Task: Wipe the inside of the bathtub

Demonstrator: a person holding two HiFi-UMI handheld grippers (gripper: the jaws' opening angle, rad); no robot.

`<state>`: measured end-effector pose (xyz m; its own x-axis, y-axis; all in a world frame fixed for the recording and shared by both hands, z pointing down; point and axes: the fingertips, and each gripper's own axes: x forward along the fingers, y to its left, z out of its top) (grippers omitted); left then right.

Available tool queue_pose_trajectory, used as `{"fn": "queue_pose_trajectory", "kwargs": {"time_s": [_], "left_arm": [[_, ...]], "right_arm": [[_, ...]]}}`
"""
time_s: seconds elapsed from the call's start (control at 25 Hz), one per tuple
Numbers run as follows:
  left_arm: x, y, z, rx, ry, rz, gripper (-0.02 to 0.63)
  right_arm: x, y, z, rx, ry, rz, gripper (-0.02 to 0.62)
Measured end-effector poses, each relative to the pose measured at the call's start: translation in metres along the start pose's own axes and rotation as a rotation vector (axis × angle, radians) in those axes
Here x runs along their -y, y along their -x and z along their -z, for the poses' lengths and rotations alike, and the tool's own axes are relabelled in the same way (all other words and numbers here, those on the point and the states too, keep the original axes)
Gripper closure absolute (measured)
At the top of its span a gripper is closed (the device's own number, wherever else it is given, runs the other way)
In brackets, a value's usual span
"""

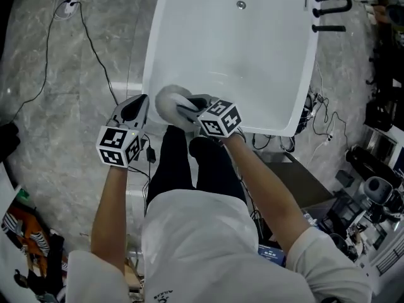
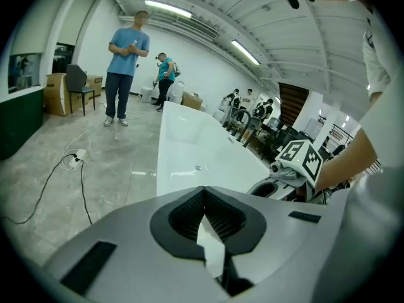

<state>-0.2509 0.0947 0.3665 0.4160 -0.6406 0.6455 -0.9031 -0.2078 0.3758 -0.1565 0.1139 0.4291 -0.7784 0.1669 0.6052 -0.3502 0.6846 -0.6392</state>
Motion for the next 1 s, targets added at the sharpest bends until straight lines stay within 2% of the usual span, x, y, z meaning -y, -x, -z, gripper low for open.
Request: {"fn": "queue_pose_trajectory", "kwargs": {"time_s": [0.16, 0.32, 0.56, 0.8, 1.0], "left_arm": [[-0.009, -0.013, 0.014, -0.005, 0.021, -0.02, 0.596], [-0.016, -0.026, 0.023, -0.002, 0.028, -0.046, 0.596], [-0.029, -0.049, 0.036, 0.004, 0.027, -0.076, 0.595], [-0.033, -0.063, 0.047, -0.008, 0.005, -0.074, 0.595], [-0.027, -0.077, 0.053, -0.014, -0.001, -0.057, 0.596]], "right_arm": [[0.009, -0.025, 0.014, -0.055, 0.005, -0.035, 0.503], [0.017, -0.045, 0.03, -0.092, 0.027, -0.111, 0.503], [0.039, -0.077, 0.04, -0.083, 0.011, -0.184, 0.503], [0.041, -0.097, 0.044, -0.133, 0.021, -0.298, 0.503], [0.056, -0.105, 0.05, -0.133, -0.028, -0.302, 0.503]]}}
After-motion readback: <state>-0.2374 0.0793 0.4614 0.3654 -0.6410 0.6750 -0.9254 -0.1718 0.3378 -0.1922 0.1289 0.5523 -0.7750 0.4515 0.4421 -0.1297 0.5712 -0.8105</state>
